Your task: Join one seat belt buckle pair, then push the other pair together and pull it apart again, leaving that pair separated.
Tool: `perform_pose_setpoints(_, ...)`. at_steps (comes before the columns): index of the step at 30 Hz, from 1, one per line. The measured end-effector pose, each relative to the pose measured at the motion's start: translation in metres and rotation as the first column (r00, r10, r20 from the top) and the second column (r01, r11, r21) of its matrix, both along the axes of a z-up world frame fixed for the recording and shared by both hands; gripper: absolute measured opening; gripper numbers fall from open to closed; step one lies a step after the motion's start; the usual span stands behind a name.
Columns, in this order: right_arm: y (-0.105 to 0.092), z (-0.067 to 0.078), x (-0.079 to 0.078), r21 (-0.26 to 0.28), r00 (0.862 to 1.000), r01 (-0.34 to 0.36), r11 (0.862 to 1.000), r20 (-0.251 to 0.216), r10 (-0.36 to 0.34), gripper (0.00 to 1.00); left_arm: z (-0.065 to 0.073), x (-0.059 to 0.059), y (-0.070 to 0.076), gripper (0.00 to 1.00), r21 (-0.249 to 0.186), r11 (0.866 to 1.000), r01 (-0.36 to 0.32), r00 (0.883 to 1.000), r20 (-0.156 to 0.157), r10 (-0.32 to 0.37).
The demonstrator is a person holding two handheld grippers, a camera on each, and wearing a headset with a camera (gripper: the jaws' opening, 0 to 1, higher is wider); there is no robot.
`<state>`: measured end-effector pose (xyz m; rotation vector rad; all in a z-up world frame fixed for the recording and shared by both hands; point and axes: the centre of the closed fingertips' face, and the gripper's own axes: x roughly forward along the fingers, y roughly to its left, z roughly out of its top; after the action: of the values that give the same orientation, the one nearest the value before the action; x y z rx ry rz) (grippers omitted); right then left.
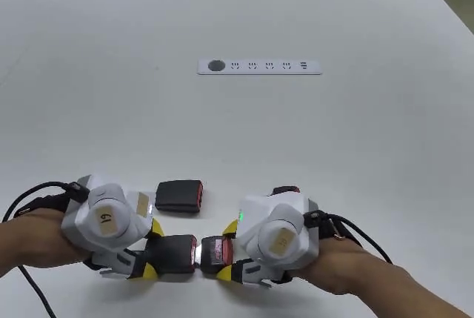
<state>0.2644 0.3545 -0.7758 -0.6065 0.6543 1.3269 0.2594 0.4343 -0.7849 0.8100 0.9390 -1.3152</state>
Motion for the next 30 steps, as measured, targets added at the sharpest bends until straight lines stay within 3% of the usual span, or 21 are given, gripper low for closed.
perform_pose_setpoints(6,0.0013,0.0013,-0.0002,-0.004,1.0,-0.008,1.0,0.013,0.008,0.28,0.0006,-0.0008,-0.0009,0.31,0.003,1.0,-0.001,1.0,0.001,0.001)
perform_pose_setpoints(9,0.0012,0.0025,0.0003,0.021,1.0,0.01,1.0,-0.002,-0.01,0.28,0.0008,-0.0001,-0.0017,0.31,-0.007,1.0,-0.014,1.0,-0.001,0.014)
perform_pose_setpoints(10,0.0027,0.0014,0.0007,0.015,1.0,0.011,1.0,-0.002,-0.011,0.28,0.0007,-0.0003,-0.0029,0.31,0.009,1.0,-0.012,1.0,0.0,0.012)
perform_pose_setpoints(12,0.0046,0.0005,0.0003,-0.01,1.0,0.013,1.0,0.0,-0.013,0.28,-0.0002,0.0014,0.0005,0.31,0.086,0.996,-0.014,1.0,-0.014,0.015)
perform_pose_setpoints(14,0.0054,0.0021,0.0027,-0.015,0.999,0.047,0.999,-0.025,-0.047,0.28,-0.0001,0.0009,-0.0039,0.3,0.116,0.993,0.024,1.0,-0.015,-0.022)
perform_pose_setpoints(17,0.0036,0.0011,0.0016,-0.012,0.999,0.038,0.999,-0.01,-0.038,0.28,0.0001,0.0004,-0.0007,0.3,0.116,0.993,0.017,1.0,-0.012,-0.016)
perform_pose_setpoints(21,-0.0004,0.0031,0.0003,0.011,0.999,0.04,0.999,0.001,-0.04,0.28,0.0008,0.0008,0.002,0.31,0.047,0.999,-0.011,1.0,-0.007,0.011)
perform_pose_setpoints(24,-0.0036,0.0018,-0.0032,0.039,1.0,0.021,0.999,0.002,-0.021,0.27,0.0002,0.0009,0.0029,0.31,0.025,1.0,0.01,1.0,0.002,-0.01)
perform_pose_setpoints(30,0.0018,0.0045,-0.0053,0.022,1.0,0.02,1.0,0.009,-0.02,0.28,-0.0002,0.0021,0.0001,0.31,0.067,0.997,0.034,0.999,0.001,-0.034)
